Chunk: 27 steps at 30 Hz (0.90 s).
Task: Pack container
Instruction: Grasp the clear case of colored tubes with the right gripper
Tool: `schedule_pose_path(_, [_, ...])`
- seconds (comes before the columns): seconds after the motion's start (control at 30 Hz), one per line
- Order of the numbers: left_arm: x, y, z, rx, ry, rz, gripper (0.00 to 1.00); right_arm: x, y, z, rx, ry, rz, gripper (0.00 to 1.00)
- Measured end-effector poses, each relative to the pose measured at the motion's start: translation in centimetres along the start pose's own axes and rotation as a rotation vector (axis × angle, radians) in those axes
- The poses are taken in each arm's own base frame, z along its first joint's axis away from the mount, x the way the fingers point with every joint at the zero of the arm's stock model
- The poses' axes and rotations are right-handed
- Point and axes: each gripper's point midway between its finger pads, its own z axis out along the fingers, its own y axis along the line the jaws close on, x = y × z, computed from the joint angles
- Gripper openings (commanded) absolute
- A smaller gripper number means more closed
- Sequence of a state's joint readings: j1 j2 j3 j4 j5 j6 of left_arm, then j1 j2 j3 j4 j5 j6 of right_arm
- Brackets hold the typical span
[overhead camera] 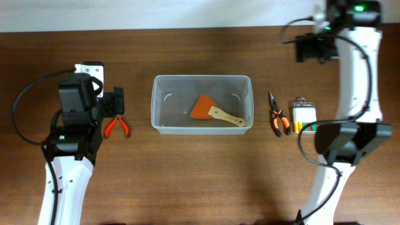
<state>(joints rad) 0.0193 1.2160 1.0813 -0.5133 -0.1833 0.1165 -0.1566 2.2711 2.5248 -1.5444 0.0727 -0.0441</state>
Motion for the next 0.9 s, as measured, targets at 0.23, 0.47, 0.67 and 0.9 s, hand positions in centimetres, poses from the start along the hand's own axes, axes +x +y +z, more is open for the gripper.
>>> schedule_pose_path(0.23, [0.0,0.0,0.0,0.0,0.0,0.0,0.99,4.2,-3.4,6.8,-0.071,0.178,0.193,0.98])
schedule_pose_path(0.47, [0.0,0.0,0.0,0.0,0.0,0.0,0.99,8.3,-1.4,11.4,-0.109,0.316,0.171,0.99])
schedule_pose_path(0.67, [0.0,0.0,0.0,0.0,0.0,0.0,0.99,10.8,-0.3,12.8,-0.099,0.396,0.101,0.98])
schedule_pose_path(0.9, [0.0,0.0,0.0,0.0,0.0,0.0,0.99,13.1,-0.8,13.9,-0.025,0.464,0.035,0.98])
